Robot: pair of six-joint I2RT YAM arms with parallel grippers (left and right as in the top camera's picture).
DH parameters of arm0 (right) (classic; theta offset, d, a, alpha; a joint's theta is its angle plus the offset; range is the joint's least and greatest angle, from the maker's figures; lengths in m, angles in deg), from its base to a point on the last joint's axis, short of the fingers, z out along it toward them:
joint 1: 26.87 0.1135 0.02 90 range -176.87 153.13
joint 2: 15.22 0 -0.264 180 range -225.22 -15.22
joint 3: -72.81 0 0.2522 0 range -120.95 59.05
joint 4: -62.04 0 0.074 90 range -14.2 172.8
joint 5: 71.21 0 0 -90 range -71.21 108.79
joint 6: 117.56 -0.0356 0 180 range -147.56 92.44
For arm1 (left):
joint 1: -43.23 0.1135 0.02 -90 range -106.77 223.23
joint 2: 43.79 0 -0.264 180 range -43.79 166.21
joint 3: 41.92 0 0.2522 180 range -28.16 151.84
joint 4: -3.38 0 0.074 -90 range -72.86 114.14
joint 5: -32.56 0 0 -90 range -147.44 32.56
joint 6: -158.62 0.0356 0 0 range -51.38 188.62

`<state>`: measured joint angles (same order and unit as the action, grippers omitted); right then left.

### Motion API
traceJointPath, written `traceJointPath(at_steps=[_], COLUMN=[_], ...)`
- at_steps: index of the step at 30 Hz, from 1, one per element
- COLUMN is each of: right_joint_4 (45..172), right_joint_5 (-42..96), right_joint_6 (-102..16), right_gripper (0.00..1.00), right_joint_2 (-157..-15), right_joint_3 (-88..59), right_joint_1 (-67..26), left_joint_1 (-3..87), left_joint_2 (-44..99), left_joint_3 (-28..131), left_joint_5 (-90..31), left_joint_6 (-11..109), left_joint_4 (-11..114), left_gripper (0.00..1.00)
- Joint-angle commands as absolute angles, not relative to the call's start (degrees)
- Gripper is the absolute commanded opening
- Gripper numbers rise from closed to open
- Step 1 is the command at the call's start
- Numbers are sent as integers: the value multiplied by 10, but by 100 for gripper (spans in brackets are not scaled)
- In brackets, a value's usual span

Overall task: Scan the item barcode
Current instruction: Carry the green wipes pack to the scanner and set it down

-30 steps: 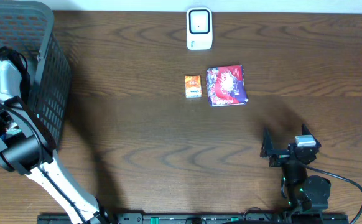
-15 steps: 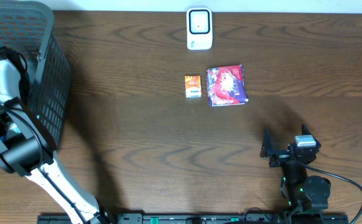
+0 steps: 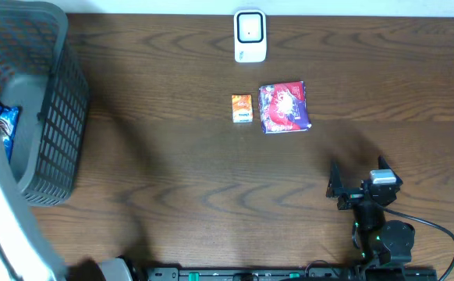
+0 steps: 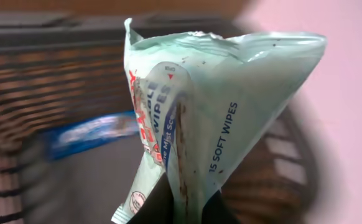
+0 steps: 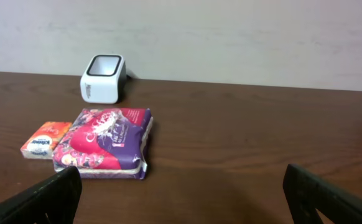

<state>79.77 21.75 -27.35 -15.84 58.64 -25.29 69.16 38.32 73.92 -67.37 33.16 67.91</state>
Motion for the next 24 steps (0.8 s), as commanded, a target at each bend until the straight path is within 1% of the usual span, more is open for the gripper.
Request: traceJointPath(at_steps=[1, 4, 8, 10, 13, 17, 19, 24], right_joint_4=[800, 800, 800, 800, 800, 800, 800, 800], right_joint_5=[217, 217, 217, 217, 217, 217, 217, 217], right_joint_6=[-282, -282, -282, -282, -282, -282, -282, -282], right_gripper=[99, 99, 99, 99, 99, 99, 99, 99], right_joint_2=[-156, -156, -156, -156, -156, -156, -156, -156], right_joint_3=[587, 587, 587, 587, 587, 587, 587, 587], right_joint_1=[-247, -247, -247, -247, -247, -247, -247, -247], left_joint_1=[627, 532, 413, 357, 293, 242, 222, 197], left_joint_2=[354, 349, 386, 422, 487, 575, 630, 716], left_joint_3=[741, 741, 741, 741, 741, 741, 741, 741], left_joint_5=[-522, -506, -507, -515, -564, -620, -626, -626], left_joint_6=[360, 390, 446, 462, 464, 464, 464, 466], left_joint_4=[656, 647, 657, 669, 697, 724, 728, 728], left_gripper=[7, 7, 7, 7, 7, 7, 7, 7])
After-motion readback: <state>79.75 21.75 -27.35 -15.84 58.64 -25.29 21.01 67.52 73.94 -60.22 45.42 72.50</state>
